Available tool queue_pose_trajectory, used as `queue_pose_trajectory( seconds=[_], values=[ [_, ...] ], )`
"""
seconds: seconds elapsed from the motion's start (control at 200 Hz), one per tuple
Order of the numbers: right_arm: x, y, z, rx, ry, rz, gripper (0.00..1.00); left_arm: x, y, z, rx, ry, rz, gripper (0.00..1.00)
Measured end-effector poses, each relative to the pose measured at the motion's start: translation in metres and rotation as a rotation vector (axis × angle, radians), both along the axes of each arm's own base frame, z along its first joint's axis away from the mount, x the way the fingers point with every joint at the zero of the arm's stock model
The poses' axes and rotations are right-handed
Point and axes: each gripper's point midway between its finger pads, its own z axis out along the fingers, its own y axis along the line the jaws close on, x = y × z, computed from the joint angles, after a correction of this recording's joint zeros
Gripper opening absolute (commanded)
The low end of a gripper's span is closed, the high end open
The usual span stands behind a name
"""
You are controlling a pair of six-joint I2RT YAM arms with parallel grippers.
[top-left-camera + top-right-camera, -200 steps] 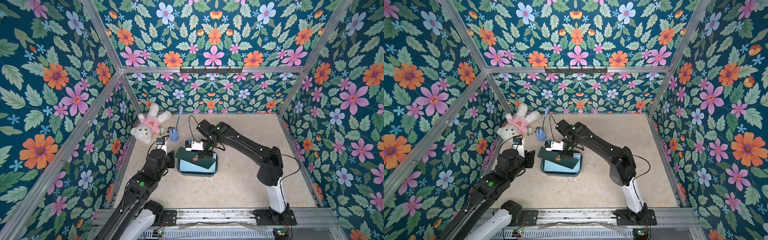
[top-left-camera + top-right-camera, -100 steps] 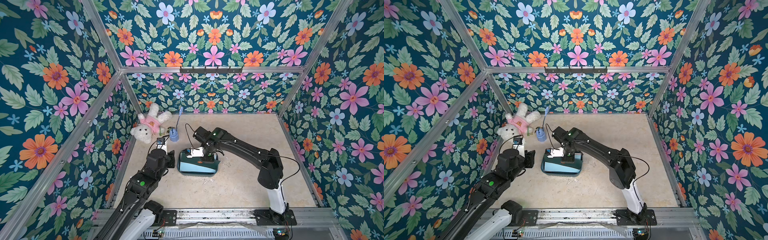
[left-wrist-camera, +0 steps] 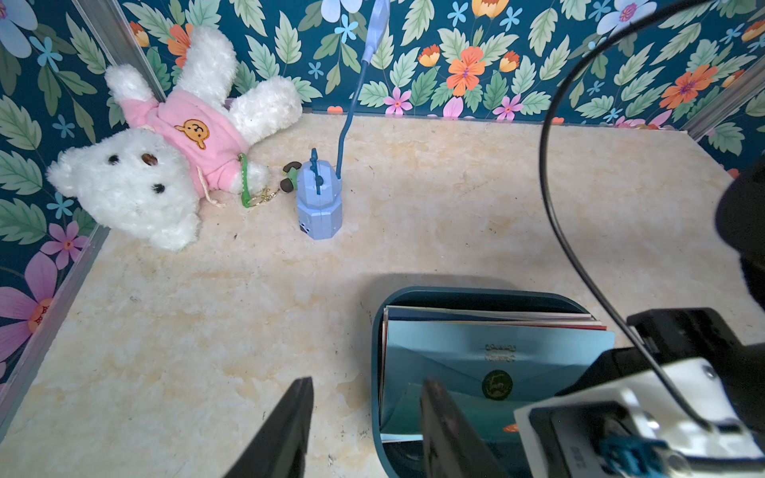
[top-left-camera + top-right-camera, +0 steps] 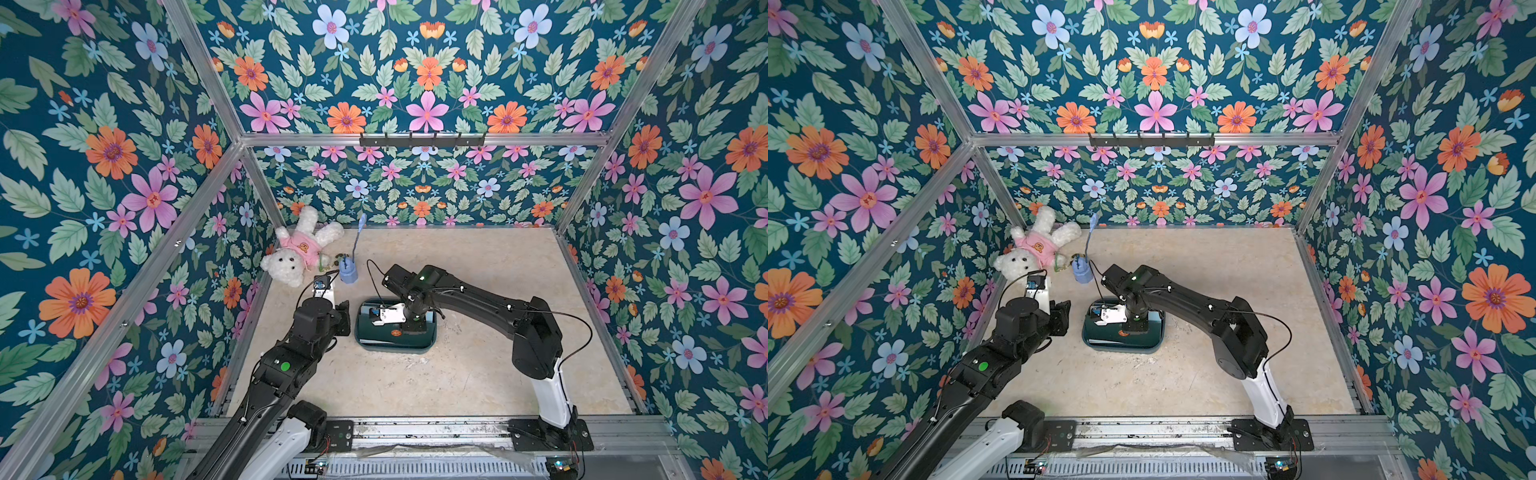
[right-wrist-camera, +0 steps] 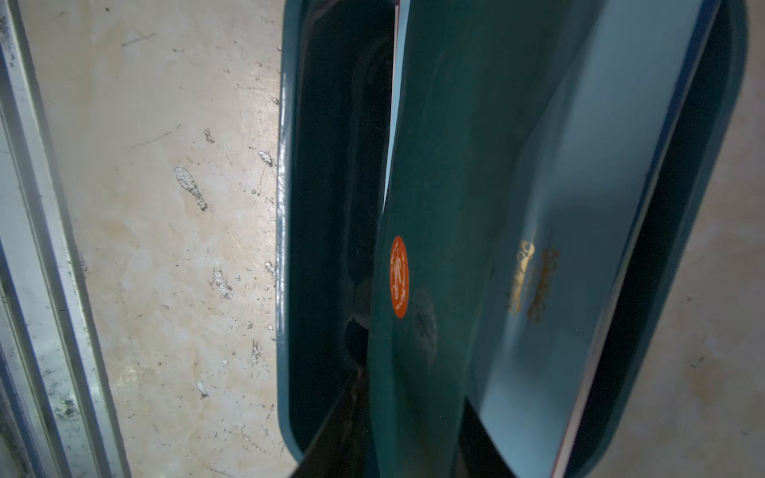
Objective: Put the sealed envelopes into the storage box
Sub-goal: Place the envelope in the storage box.
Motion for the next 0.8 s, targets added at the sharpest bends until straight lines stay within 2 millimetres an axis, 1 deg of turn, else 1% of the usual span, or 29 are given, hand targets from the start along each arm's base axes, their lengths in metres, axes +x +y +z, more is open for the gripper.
queue_pose_trajectory(
  seconds=[0.085,0.135,0.14,0.31,0.545,0.8],
  values=[
    [0.001,0.002,0.003,0.036,0.022,-0.005,0.14,0.0,0.0,0.0,0.0,-0.001,0.0,0.49],
    [0.003,0.002,0.004,0.052,0.032,-0.011,0.0,0.0,0.0,0.0,0.0,-0.001,0.0,0.49],
    [0.003,0.002,0.004,0.053,0.032,-0.011,0.0,0.0,0.0,0.0,0.0,-0.001,0.0,0.49],
    [0.008,0.007,0.015,0.084,0.033,-0.018,0.0,0.0,0.0,0.0,0.0,0.0,0.0,0.49],
    [0.004,0.008,0.024,0.089,0.028,-0.012,0.0,0.0,0.0,-0.001,0.001,0.003,0.0,0.49],
    [-0.001,0.002,0.017,0.042,0.015,-0.001,0.0,0.001,-0.002,-0.003,0.003,0.011,-0.004,0.49]
  ],
)
